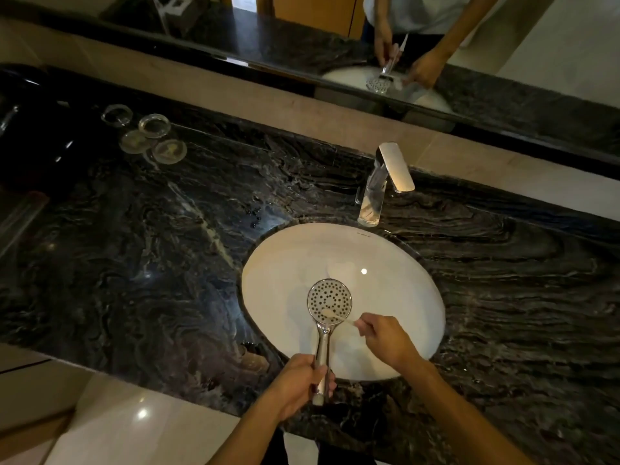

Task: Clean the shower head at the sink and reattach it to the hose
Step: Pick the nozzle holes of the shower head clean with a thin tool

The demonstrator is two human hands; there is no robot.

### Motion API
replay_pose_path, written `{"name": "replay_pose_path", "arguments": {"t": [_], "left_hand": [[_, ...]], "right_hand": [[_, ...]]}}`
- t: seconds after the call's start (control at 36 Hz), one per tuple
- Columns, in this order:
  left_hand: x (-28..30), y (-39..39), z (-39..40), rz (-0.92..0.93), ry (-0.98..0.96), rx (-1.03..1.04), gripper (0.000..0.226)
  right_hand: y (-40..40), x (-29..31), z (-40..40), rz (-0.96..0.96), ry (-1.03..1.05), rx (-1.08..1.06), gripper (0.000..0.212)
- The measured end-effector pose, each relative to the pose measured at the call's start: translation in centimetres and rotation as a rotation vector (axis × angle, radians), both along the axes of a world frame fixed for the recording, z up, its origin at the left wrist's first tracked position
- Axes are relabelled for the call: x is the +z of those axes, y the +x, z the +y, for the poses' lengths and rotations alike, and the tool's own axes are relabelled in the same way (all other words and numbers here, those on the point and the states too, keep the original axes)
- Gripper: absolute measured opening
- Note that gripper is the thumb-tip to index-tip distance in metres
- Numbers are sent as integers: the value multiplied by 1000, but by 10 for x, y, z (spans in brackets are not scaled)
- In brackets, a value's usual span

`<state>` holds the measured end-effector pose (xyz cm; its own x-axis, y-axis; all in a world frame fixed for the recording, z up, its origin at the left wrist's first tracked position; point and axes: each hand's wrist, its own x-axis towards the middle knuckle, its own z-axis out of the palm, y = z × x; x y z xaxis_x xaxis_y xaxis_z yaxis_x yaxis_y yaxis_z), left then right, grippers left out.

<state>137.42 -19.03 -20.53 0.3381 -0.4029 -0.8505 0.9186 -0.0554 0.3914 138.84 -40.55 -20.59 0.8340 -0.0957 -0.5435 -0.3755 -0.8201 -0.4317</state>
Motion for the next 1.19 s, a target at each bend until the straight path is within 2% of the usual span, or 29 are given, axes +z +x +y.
{"name": "replay_pose_path", "arguments": {"t": [0.19, 0.42, 0.64, 0.86, 1.06, 1.19], "left_hand": [[3, -2, 0, 0, -2, 0, 13], [0, -2, 0, 25, -5, 36, 12], [2, -3, 1, 40, -5, 56, 9], [-2, -5, 2, 45, 11, 53, 13], [0, -5, 1, 16, 9, 56, 15], [0, -5, 0, 30, 7, 92, 14]], "right_hand": [[19, 5, -3, -108, -44, -150, 31], [-10, -16, -3, 19, 78, 0, 30], [9, -9, 3, -107, 42, -207, 31], [-19, -22, 3, -39, 88, -9, 31], [1, -7, -6, -172, 58, -255, 28], [-13, -16, -5, -79, 88, -111, 32]]}}
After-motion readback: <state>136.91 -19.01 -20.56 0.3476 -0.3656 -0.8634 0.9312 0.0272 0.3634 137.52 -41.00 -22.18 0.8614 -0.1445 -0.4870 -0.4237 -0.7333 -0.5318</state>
